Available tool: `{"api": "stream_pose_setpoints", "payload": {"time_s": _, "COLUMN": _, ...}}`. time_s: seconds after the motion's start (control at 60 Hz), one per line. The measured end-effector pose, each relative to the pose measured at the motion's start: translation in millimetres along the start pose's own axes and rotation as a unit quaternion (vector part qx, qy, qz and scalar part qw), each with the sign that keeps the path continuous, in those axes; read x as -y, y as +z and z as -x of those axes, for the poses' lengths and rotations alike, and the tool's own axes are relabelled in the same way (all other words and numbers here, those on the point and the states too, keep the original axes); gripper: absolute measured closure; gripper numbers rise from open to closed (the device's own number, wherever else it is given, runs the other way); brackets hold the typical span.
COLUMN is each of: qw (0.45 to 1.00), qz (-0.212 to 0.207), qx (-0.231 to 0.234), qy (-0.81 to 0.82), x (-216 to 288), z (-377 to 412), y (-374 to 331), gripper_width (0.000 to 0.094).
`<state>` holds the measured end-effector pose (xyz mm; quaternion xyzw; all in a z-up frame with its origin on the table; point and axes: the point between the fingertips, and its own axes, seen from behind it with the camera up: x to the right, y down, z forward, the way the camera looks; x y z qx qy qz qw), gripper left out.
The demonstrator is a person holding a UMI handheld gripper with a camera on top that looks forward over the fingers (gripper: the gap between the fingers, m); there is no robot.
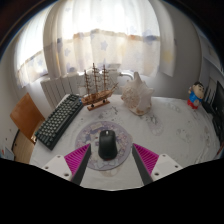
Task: Arrange mouse
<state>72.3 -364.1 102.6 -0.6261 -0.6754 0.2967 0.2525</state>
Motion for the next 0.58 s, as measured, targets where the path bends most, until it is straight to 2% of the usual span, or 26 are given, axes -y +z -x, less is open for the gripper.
{"api": "stream_pose_setpoints", "payload": {"time_s": 0.167, "qw": 1.0, "qz": 0.001, "qx": -0.029, "qy": -0.003, "x": 1.3, "z": -31.9, "y": -108.4, "gripper_width": 0.0086}}
{"api": "stream_pose_setpoints", "payload": {"time_s": 0.25, "qw": 0.999, "qz": 0.0, "qx": -0.044, "qy": 0.002, "x": 1.5, "z": -46.4, "y": -139.9, "gripper_width": 0.0085}}
{"api": "stream_pose_setpoints", "payload": {"time_s": 0.583, "qw": 0.996, "qz": -0.021, "qx": -0.077, "qy": 0.025, "x": 1.9, "z": -81.7, "y": -173.1, "gripper_width": 0.0087}}
